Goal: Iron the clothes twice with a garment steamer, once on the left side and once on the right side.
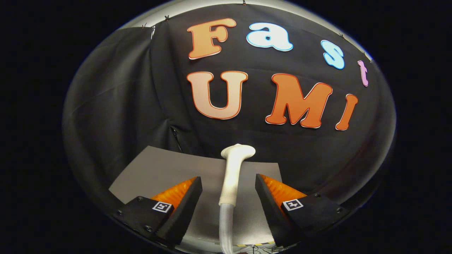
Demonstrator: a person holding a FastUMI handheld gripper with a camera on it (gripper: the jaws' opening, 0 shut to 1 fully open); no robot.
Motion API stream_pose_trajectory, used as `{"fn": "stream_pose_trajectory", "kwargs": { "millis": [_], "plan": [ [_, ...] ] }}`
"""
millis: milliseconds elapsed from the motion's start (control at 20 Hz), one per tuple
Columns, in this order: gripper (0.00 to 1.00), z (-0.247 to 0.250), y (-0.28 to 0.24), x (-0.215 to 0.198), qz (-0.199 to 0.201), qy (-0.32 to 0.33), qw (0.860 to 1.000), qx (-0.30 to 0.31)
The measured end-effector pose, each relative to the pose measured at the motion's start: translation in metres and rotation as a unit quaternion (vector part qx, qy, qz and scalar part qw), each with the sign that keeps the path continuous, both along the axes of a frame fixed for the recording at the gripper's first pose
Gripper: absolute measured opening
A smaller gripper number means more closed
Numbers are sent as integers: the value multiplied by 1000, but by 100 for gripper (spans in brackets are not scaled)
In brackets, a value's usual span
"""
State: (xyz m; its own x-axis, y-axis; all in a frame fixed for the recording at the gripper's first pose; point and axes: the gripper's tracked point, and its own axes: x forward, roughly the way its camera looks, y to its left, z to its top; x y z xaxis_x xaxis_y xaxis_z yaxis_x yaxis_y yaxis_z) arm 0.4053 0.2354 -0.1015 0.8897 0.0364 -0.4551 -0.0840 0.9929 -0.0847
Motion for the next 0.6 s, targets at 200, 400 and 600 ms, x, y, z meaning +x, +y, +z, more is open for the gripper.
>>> {"fn": "stream_pose_trajectory", "kwargs": {
  "millis": [200,400,600],
  "plan": [
    [97,-38,-4,32,-18,51,998,-19],
    [92,-68,-3,48,-32,91,995,-7],
    [80,-90,-11,60,-51,123,991,-9]
  ]
}}
